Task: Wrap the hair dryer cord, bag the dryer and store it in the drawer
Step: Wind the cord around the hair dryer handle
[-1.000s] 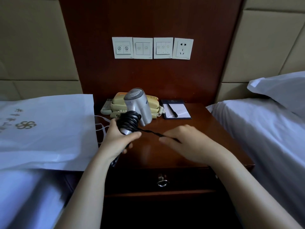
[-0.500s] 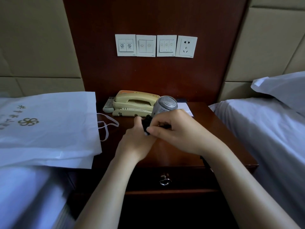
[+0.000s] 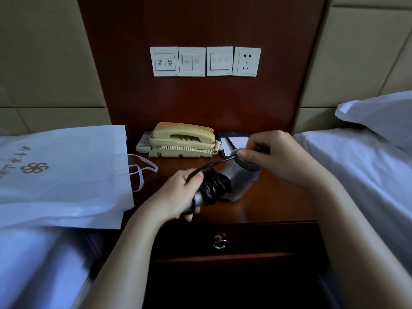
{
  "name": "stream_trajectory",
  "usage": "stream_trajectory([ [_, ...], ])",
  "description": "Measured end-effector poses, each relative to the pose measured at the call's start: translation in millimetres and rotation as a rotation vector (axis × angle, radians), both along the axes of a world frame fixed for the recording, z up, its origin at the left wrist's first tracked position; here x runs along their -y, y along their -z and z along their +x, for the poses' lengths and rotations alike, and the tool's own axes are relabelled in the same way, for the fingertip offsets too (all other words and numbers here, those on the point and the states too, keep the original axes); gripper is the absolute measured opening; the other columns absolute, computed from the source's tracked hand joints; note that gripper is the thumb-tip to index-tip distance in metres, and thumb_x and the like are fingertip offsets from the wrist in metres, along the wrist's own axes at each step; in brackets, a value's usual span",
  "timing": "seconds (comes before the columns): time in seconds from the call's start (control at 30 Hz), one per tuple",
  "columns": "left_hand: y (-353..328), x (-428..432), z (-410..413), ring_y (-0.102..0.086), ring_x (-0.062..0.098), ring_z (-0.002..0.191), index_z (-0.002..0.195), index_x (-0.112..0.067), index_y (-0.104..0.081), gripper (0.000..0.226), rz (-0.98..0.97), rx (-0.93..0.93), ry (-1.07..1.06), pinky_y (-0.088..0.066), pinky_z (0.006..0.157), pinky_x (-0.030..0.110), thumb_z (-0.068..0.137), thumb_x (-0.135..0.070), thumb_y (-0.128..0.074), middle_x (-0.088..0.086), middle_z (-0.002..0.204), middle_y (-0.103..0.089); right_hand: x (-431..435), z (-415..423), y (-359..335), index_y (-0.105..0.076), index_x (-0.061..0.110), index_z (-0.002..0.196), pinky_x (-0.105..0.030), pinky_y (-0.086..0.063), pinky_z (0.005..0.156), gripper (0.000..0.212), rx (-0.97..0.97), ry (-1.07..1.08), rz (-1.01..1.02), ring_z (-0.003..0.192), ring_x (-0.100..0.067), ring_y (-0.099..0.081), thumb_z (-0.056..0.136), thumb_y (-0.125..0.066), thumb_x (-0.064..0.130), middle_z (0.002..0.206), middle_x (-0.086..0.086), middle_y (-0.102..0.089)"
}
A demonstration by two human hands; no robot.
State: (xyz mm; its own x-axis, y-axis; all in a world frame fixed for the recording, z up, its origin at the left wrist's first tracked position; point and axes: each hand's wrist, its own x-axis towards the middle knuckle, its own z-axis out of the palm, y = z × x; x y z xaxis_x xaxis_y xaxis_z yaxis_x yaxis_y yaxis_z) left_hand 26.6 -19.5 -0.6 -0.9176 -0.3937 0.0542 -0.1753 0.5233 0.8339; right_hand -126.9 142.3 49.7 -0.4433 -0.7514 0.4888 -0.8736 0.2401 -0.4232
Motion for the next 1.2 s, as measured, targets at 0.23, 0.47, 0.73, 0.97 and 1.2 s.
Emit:
stream_trajectory([
  [0.23, 0.5, -6.4, 1.0, -0.050, 0.021, 0.038, 0.110, -0.025, -0.061, 0.035, 0.178, 0.103, 0.241, -0.031, 0.039, 0.022, 0.102, -0.025, -0.027, 0.012, 0.054, -0.061, -8.5, -22.2, 3.7, -0.066, 0.007, 0.076, -0.011, -0.036, 0.054, 0.019, 0.203, -0.119, 0.046, 0.056, 0.000, -0.046, 0.085, -0.063, 0.023, 0.061, 0.005, -0.054],
  [0.47, -2.0, -1.1, -20.3, -0.049, 0.011, 0.026, 0.047, -0.013, -0.065, 0.064, 0.422, 0.045, 0.093, -0.035, 0.031, 0.018, 0.102, -0.023, -0.034, 0.002, 0.035, -0.055, -17.1, -28.3, 30.2, -0.062, 0.022, 0.047, -0.007, -0.041, 0.045, 0.057, 0.679, -0.057, -0.100, 0.035, 0.008, -0.051, 0.087, -0.045, -0.015, 0.029, 0.008, -0.051],
  [0.73, 5.9, 6.6, -22.5, -0.038, 0.016, 0.028, 0.074, -0.003, -0.058, 0.059, 0.787, -0.345, 0.260, -0.023, 0.036, 0.020, 0.094, -0.042, -0.018, 0.009, 0.048, -0.050, 0.4, -16.7, 54.6, -0.047, 0.007, 0.073, -0.016, -0.025, 0.040, 0.021, 0.824, -0.293, -0.167, 0.042, -0.006, -0.028, 0.094, -0.046, 0.005, 0.049, 0.003, -0.037],
  [0.97, 5.4, 14.0, -23.4, -0.040, 0.016, 0.032, 0.077, 0.000, -0.053, 0.051, 0.809, -0.358, -0.058, -0.027, 0.034, 0.018, 0.097, -0.034, -0.021, 0.012, 0.053, -0.048, 10.2, 10.1, 52.9, -0.050, 0.017, 0.075, -0.023, -0.034, 0.040, 0.021, 0.465, -0.206, 0.082, 0.039, -0.009, -0.038, 0.094, -0.051, 0.011, 0.051, 0.000, -0.048],
  [1.2, 10.9, 14.1, -25.7, -0.045, 0.016, 0.031, 0.085, -0.002, -0.059, 0.040, 0.674, -0.456, -0.362, -0.034, 0.034, 0.018, 0.093, -0.039, -0.048, 0.008, 0.050, -0.054, 17.9, 46.0, 38.9, -0.063, 0.019, 0.096, -0.040, -0.049, 0.067, 0.014, -0.111, -0.096, 0.112, 0.073, -0.023, -0.059, 0.092, -0.049, 0.023, 0.079, -0.003, -0.066],
])
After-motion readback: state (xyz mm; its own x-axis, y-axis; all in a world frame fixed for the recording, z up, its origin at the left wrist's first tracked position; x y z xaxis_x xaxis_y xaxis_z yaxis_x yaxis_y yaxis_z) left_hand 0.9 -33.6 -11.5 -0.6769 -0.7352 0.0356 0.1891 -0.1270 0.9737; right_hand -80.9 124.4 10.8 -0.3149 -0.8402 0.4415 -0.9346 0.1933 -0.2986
